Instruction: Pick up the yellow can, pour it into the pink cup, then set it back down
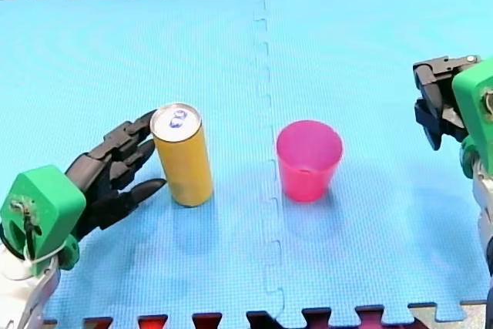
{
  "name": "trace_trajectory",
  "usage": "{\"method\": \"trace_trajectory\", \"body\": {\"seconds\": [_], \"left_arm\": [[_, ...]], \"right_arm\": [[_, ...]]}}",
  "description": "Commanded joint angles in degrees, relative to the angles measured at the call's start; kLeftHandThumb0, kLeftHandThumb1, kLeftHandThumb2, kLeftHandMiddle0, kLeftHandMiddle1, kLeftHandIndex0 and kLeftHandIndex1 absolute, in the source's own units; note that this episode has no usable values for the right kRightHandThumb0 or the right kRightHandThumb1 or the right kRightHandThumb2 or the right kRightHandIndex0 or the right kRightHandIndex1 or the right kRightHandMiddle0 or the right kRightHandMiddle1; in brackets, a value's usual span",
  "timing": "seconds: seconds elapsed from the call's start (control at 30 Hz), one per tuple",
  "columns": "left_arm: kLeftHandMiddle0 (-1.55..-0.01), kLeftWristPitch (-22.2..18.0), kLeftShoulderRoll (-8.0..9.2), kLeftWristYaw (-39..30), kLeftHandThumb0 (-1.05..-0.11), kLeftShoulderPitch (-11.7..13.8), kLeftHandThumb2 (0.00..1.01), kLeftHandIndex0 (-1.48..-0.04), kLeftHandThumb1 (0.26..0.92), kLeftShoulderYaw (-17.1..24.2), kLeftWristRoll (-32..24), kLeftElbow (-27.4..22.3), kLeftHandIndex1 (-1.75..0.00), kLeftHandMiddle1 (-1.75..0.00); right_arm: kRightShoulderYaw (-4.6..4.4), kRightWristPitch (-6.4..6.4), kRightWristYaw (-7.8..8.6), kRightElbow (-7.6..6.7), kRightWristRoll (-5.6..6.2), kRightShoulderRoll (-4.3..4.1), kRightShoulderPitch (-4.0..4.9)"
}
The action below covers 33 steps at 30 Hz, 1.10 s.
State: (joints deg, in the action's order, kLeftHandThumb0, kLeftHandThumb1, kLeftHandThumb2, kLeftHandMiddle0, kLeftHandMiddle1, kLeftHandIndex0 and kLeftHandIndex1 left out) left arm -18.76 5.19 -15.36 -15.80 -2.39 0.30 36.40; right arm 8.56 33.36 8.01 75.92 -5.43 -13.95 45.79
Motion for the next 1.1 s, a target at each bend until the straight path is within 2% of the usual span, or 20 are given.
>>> {"method": "trace_trajectory", "body": {"seconds": [0.0, 0.43, 0.63, 1.07], "left_arm": [[-0.17, -0.43, 0.07, -0.06, -1.048, -0.36, 0.04, -0.24, 0.921, 0.23, -0.2, 0.49, 0.0, 0.0], [-0.17, -1.01, -0.17, 0.27, -1.048, -0.9, 0.06, -0.25, 0.921, -0.09, 0.26, 1.97, -0.01, 0.0], [-0.17, -0.59, -0.7, 0.9, -1.048, -2.86, 0.06, -0.25, 0.921, -0.25, 0.92, 4.73, 0.0, 0.0], [-0.17, -2.05, -0.93, 1.31, -1.048, -4.15, 0.06, -0.24, 0.921, -0.32, 1.67, 7.35, 0.0, 0.0]], "right_arm": [[-0.03, -0.01, -0.23, -0.1, -0.03, -0.14, -0.09], [0.03, 0.04, -0.48, -0.03, 0.02, -0.15, -0.28], [0.82, 0.13, 0.54, -0.02, 0.99, 0.13, -0.48], [1.18, 0.69, 0.92, -0.16, 1.1, 0.09, -0.91]]}}
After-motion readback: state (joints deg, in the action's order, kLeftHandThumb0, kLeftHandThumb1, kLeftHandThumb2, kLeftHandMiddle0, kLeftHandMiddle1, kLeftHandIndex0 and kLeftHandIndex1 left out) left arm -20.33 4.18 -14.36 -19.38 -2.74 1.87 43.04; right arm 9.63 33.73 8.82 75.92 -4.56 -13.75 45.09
